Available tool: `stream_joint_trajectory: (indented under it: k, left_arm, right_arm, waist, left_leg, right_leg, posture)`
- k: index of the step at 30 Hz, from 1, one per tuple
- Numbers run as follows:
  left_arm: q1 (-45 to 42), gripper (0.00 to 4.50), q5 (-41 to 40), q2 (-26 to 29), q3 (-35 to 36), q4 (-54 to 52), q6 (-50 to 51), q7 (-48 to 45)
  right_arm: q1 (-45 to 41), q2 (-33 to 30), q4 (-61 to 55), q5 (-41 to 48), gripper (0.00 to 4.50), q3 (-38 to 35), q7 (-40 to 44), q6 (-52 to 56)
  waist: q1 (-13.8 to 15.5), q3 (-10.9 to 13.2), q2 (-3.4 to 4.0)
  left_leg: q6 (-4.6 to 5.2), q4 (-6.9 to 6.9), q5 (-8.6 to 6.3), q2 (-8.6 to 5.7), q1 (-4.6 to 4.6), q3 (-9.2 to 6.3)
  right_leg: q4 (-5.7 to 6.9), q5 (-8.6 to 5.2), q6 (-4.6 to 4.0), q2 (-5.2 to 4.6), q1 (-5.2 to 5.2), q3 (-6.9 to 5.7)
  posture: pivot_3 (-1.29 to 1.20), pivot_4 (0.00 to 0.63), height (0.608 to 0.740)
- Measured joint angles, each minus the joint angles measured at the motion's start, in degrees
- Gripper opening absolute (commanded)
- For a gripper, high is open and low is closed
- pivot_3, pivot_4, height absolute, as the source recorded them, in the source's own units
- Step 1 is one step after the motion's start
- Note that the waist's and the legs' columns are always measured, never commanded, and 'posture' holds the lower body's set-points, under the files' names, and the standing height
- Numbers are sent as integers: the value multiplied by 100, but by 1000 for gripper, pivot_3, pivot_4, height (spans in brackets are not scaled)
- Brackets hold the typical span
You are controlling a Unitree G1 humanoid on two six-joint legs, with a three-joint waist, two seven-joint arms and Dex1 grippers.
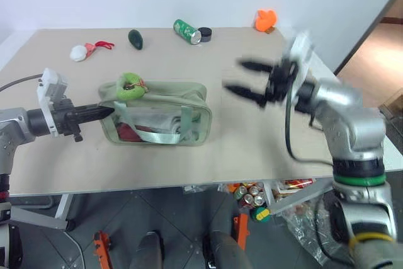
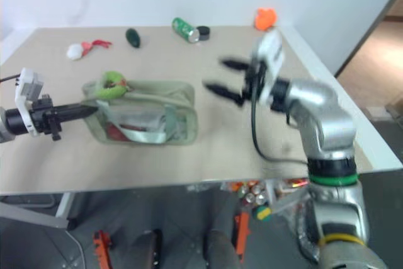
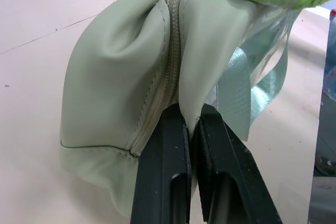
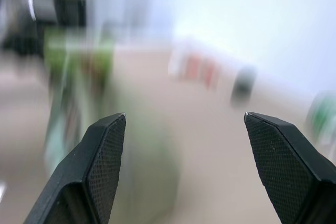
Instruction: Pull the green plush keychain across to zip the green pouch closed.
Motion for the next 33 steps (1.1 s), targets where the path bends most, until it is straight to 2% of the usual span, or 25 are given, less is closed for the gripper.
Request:
stream_joint_trajectory:
  k: [3, 6, 10, 12, 14, 21, 33]
  left_arm:
    - [-6, 0, -2, -13, -12, -14, -4, -2]
    - [-9, 0, -2, -16, -19, -27, -6, -3]
    - [-25, 0, -2, -23, -29, -29, -6, 1]
    - [-26, 0, -1, -23, -28, -34, -5, 13]
    - [-25, 0, -3, -25, -28, -39, -4, 15]
    - [-25, 0, -5, -26, -25, -43, 0, 33]
    - [-23, 0, -10, -51, -25, -85, 9, 112]
  right_arm:
    - [-167, 555, -72, 4, 3705, 451, -68, -12]
    - [-249, 832, -57, -184, 3705, 962, -50, -102]
    - [-490, 883, 27, -972, 3705, 1786, 78, -728]
    - [-519, 867, 412, -1758, 3705, 2417, 114, -1363]
    - [-517, 890, 634, -2097, 3705, 2692, 167, -1651]
    - [-520, 1089, 951, -2653, 3705, 2850, 213, -2281]
    - [-725, 1569, 1390, -2892, 3705, 2849, 201, -2561]
  waist:
    - [12, -4, -7]
    - [21, -3, -5]
    - [27, -3, -6]
    - [27, -3, -5]
    - [29, -3, -5]
    - [31, -3, -6]
    - [33, -3, -6]
  left_leg:
    - [-1, 0, -1, -1, -5, 1]
    - [-1, 0, -1, -4, -15, 4]
    - [-1, 0, -1, -4, -14, 4]
    - [-1, 1, -1, -4, -12, 5]
    - [-1, 1, -1, -4, -13, 5]
    - [-2, -1, -1, -3, -14, 2]
    - [-2, 0, -1, -3, -13, 2]
  right_leg:
    - [0, -6, 1, -4, -1, 1]
    - [0, -6, 9, -8, -6, 3]
    - [-1, -8, 9, -8, -7, 2]
    - [-1, -8, 8, -7, -8, 2]
    - [-1, -7, 7, -7, -9, 2]
    - [0, -7, 9, -5, -8, 0]
    - [0, -8, 8, -6, -7, 0]
  posture:
    - [0, 150, 740]
    - [0, 150, 740]
    - [0, 150, 740]
    - [0, 150, 740]
    - [0, 150, 740]
    - [0, 150, 740]
    - [0, 150, 740]
